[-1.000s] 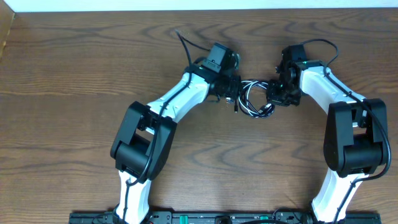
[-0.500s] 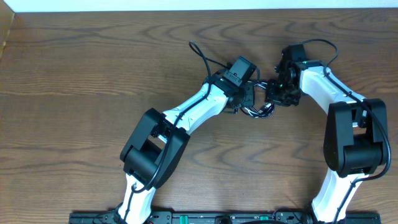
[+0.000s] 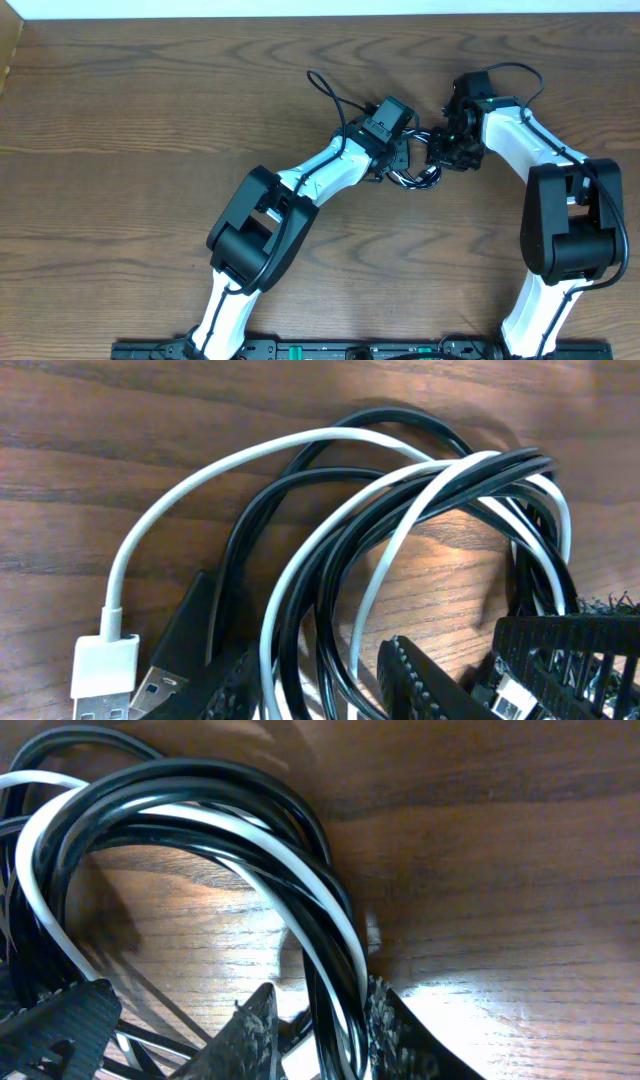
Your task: Untangle cables
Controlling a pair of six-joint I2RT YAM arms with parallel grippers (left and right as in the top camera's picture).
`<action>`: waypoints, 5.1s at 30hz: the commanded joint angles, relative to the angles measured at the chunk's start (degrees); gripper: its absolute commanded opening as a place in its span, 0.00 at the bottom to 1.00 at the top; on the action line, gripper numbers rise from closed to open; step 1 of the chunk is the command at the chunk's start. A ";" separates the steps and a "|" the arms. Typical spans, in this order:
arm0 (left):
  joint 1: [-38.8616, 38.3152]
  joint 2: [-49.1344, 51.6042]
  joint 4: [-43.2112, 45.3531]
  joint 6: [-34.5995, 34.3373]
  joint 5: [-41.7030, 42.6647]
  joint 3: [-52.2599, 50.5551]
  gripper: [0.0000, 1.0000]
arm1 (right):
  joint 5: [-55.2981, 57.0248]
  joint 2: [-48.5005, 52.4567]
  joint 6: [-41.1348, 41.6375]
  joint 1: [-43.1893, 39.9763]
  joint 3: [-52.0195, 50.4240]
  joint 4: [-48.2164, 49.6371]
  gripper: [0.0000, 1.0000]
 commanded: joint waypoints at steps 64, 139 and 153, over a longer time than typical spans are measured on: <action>22.14 -27.06 -12.26 0.98 29.83 1.18 0.07 | -11.98 -8.74 8.74 9.11 8.76 -0.68 0.01; 11.82 -15.26 -9.42 2.84 20.13 0.26 0.07 | -6.43 -6.54 -1.40 0.98 25.62 -26.43 0.10; 16.09 -23.71 -8.74 16.06 34.71 0.28 0.07 | -12.26 -6.51 -8.50 1.95 25.40 -20.39 0.45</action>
